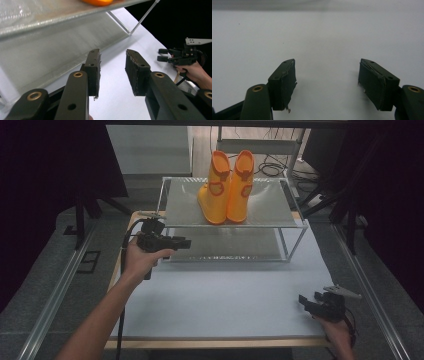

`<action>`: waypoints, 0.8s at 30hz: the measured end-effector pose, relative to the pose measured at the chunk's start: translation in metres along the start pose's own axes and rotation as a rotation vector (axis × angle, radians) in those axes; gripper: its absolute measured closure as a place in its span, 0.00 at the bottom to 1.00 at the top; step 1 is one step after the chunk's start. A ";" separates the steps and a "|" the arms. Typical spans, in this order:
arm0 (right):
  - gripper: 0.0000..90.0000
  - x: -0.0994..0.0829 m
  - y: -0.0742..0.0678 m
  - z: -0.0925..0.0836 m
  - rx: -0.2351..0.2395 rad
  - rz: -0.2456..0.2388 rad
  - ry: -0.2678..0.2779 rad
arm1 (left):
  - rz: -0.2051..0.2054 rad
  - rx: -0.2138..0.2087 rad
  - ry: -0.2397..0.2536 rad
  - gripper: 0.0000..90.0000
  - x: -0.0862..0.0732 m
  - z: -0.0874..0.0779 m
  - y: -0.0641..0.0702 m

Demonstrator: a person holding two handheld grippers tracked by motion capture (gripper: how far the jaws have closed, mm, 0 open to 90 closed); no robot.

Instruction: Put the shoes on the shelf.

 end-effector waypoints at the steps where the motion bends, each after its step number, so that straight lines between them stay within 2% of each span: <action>1: 0.33 0.000 0.000 0.000 0.000 0.001 -0.001 | 0.000 -0.002 -0.002 0.73 -0.003 0.000 -0.001; 9: 0.33 0.000 0.001 -0.001 -0.002 0.003 0.005 | -0.007 -0.006 -0.011 0.72 -0.030 0.003 -0.010; 16: 0.33 0.000 0.000 0.000 -0.001 0.002 0.001 | -0.015 0.000 -0.034 0.71 -0.058 0.013 -0.021; 24: 0.33 0.001 -0.002 0.001 -0.002 -0.003 0.002 | -0.011 0.009 -0.050 0.69 -0.075 0.019 -0.026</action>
Point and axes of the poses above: each handheld gripper's, and its own axes: z roughly forward along the jaws, x roughly out of its top, y roughly to its right, the point moved 9 cm from there along z, roughly forward along the jaws, and after that the axes turned 15 degrees about -y, right-handed, at the moved point
